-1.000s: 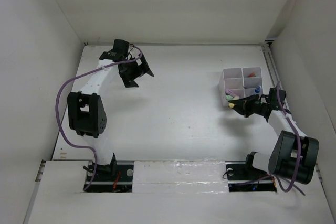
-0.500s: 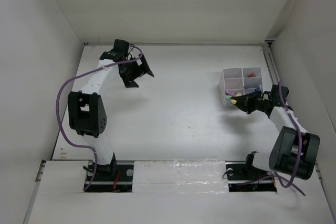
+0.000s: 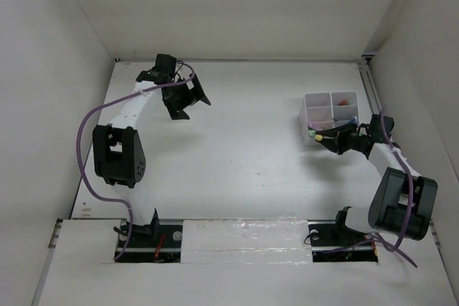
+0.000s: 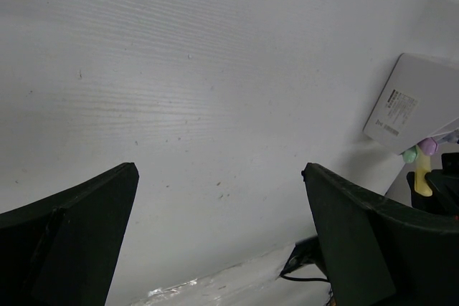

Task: Sort the stationery into containers
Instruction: Place the stationery in the storage box, then reset both arms

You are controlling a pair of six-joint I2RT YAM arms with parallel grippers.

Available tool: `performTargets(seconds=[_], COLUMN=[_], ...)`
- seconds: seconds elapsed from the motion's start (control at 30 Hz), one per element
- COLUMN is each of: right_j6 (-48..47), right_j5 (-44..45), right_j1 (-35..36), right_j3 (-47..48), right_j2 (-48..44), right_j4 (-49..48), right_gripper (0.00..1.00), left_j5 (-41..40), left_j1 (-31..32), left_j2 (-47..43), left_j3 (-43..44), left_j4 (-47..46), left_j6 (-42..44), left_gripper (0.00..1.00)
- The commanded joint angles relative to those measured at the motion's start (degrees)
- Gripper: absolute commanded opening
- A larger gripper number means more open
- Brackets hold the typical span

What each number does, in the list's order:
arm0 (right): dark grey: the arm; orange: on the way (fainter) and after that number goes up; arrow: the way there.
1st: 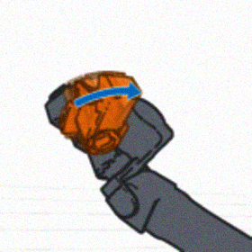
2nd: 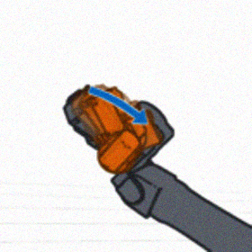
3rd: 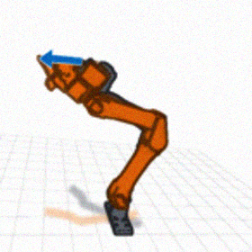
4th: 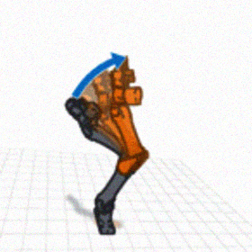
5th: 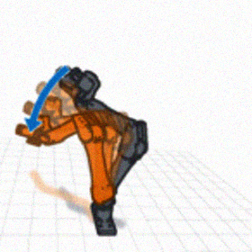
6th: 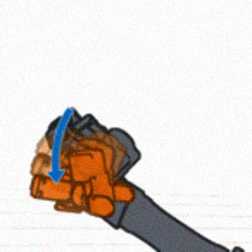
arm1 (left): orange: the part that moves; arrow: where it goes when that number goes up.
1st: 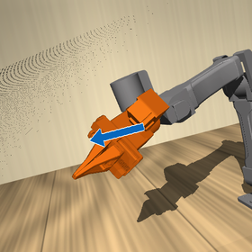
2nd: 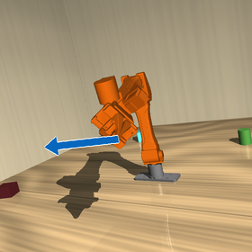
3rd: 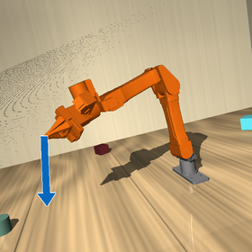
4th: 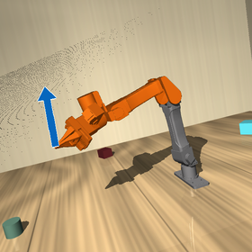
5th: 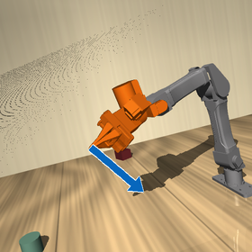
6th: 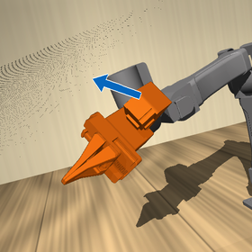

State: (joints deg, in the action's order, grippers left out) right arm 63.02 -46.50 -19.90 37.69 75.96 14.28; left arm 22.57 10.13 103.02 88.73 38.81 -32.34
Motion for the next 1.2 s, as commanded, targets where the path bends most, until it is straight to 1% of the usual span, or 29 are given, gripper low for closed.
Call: performTargets(seconds=[0.0, 0.07, 0.2, 0.23, 0.27, 0.37, 0.7, 1.03, 1.13, 1.17], right_j6=[-0.62, -0.62, -0.62, -0.62, -0.62, -0.62, -0.09, 0.52, 1.05, 1.05], right_j5=[-0.78, -0.78, -1.31, -1.31, -1.31, -1.31, -2.89, -2.89, -2.89, -2.89], right_j1=[-0.40, -0.40, -0.40, -0.40, -0.40, -0.40, -0.40, 0.73, 1.44, 2.05], right_j3=[2.74, 2.74, 3.79, 3.79, 3.79, 4.32, 7.92, 7.92, 10.46, 11.34], right_j2=[-0.11, 0.41, 0.94, 0.94, 0.94, 0.94, 0.94, -0.20, -1.51, -1.52], right_j4=[-3.12, -3.12, -4.35, -4.35, -4.35, -4.35, -5.49, -5.49, -6.11, -6.11], right_gripper=[0.37, 0.38, 0.52, 0.52, 0.57, 0.61, 0.65, 0.66, 0.66, 0.68], left_j5=[1.08, 1.08, 2.12, 2.13, 2.13, 2.13, 3.18, 3.18, 3.18, 3.18], left_j1=[0.15, 0.15, 0.15, 0.15, 0.15, 0.15, 0.15, 0.15, 0.15, 0.15], left_j2=[-1.16, -1.16, -1.16, -1.16, -1.16, -1.16, -1.16, -1.16, -1.16, -1.16], left_j3=[-0.40, -0.40, -0.92, -0.93, -0.93, -0.93, -1.45, -1.45, -1.45, -1.45], left_j4=[-0.75, -0.75, -0.75, -0.75, -1.27, -1.28, -2.33, -2.33, -2.33, -2.33], left_j6=[0.96, 0.96, 1.49, 1.49, 1.49, 1.49, 1.49, 1.49, 1.49, 1.49], left_gripper=[1.00, 1.00, 1.00, 1.00, 1.00, 1.00, 1.00, 1.00, 1.00, 1.00])
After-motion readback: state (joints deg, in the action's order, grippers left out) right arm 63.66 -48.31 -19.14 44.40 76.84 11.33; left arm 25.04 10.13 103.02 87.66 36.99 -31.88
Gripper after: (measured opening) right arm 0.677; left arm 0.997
